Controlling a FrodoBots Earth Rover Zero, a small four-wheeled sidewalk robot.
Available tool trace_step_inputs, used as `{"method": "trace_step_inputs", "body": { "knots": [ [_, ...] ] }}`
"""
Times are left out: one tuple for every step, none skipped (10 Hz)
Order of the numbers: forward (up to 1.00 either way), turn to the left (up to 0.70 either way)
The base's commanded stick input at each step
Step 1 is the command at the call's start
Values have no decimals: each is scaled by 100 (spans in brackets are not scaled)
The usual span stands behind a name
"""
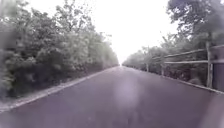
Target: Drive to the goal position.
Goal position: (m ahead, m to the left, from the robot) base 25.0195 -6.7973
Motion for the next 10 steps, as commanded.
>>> {"method": "trace_step_inputs", "body": {
  "knots": [
    [100,0],
    [100,0],
    [100,0],
    [100,0],
    [100,0],
    [100,0],
    [100,0],
    [100,0],
    [100,0],
    [100,0]
  ]
}}
